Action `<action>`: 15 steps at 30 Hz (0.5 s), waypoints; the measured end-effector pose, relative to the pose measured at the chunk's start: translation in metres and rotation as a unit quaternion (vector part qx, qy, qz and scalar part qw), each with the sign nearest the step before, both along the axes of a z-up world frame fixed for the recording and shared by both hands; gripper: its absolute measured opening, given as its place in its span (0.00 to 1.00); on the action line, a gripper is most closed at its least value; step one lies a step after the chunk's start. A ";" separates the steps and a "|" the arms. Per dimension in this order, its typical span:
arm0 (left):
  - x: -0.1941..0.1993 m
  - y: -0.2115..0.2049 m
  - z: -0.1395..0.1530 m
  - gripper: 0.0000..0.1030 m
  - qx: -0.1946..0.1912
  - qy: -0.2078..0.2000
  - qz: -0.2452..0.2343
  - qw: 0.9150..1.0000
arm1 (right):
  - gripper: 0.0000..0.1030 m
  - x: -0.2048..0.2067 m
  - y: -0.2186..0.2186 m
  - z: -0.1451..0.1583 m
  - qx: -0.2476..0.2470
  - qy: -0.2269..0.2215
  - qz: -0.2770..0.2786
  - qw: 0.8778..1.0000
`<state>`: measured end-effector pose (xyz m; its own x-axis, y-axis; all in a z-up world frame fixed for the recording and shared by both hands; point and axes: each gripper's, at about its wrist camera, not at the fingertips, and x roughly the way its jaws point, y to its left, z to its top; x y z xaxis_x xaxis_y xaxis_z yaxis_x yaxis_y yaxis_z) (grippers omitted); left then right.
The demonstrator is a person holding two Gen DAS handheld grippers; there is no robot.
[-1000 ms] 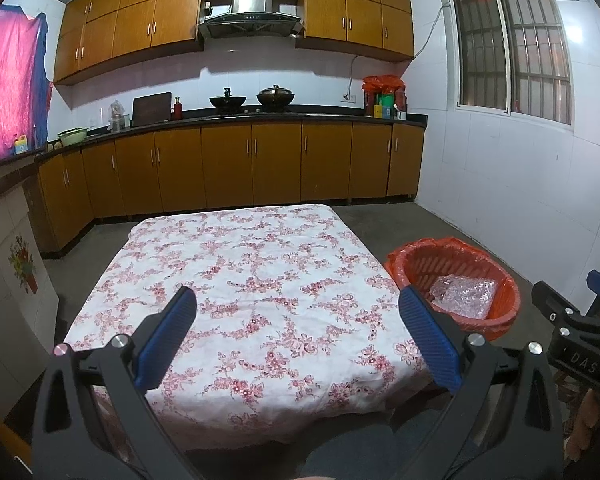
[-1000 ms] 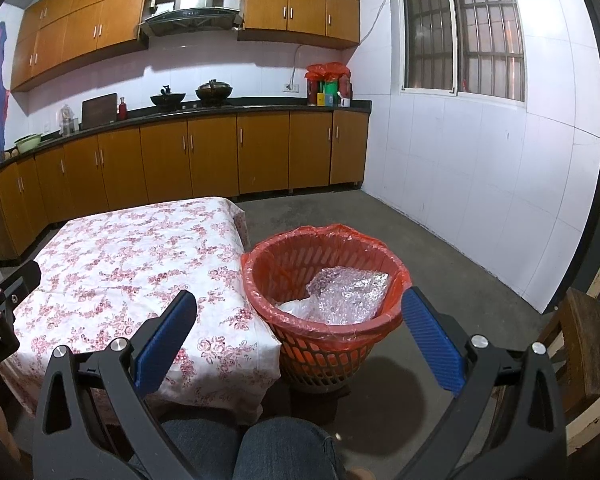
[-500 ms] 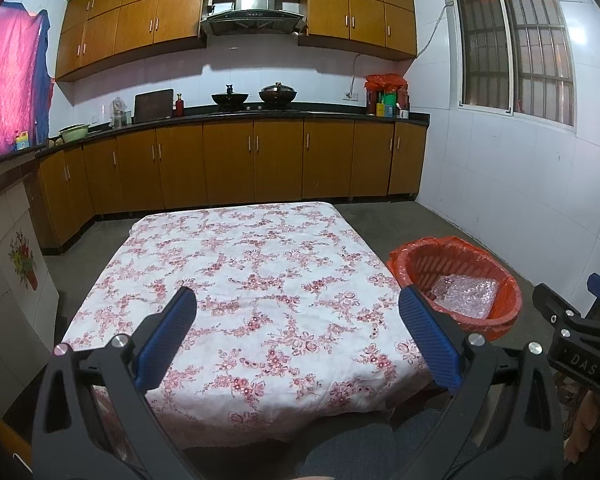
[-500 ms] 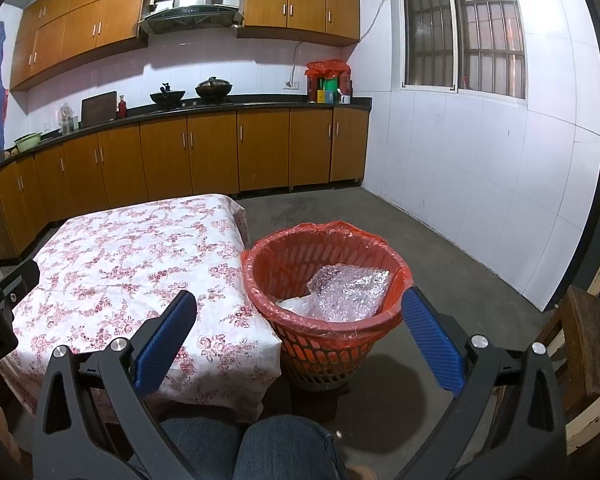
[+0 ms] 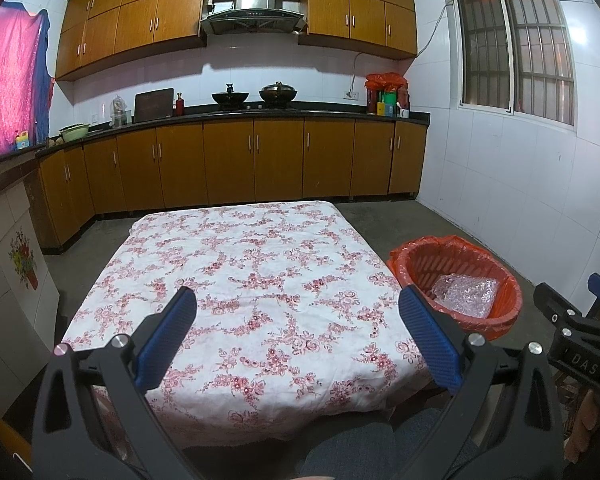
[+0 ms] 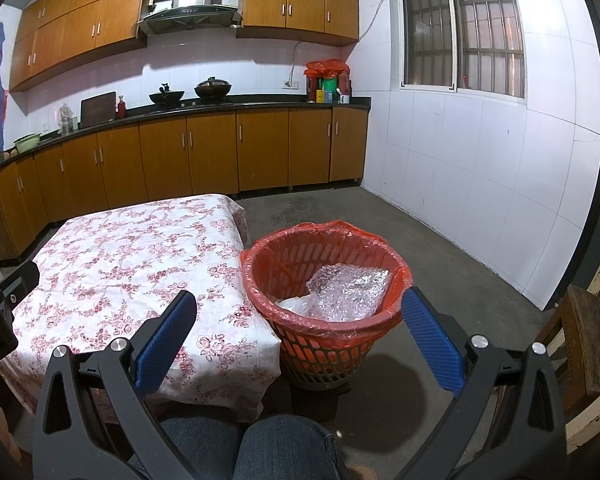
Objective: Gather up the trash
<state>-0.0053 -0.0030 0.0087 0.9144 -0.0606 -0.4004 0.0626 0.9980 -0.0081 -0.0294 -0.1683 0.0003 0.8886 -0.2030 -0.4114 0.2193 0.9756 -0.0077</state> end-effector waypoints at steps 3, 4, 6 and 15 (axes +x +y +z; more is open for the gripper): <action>0.000 0.000 0.000 0.96 0.000 0.000 0.000 1.000 | 0.98 0.001 -0.001 0.000 0.000 0.000 0.000 1.000; 0.000 0.000 0.000 0.96 0.000 0.001 0.000 1.000 | 0.98 0.000 0.000 0.000 0.001 0.001 0.000 1.000; 0.001 0.000 -0.001 0.96 0.000 0.002 0.001 1.000 | 0.98 0.000 -0.001 0.000 0.001 0.000 -0.001 1.000; 0.000 0.002 -0.003 0.96 0.000 0.003 0.001 1.000 | 0.98 0.000 -0.001 0.000 0.001 0.000 0.000 1.000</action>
<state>-0.0050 -0.0015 0.0058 0.9122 -0.0585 -0.4055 0.0605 0.9981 -0.0077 -0.0293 -0.1692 0.0007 0.8882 -0.2032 -0.4120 0.2200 0.9755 -0.0067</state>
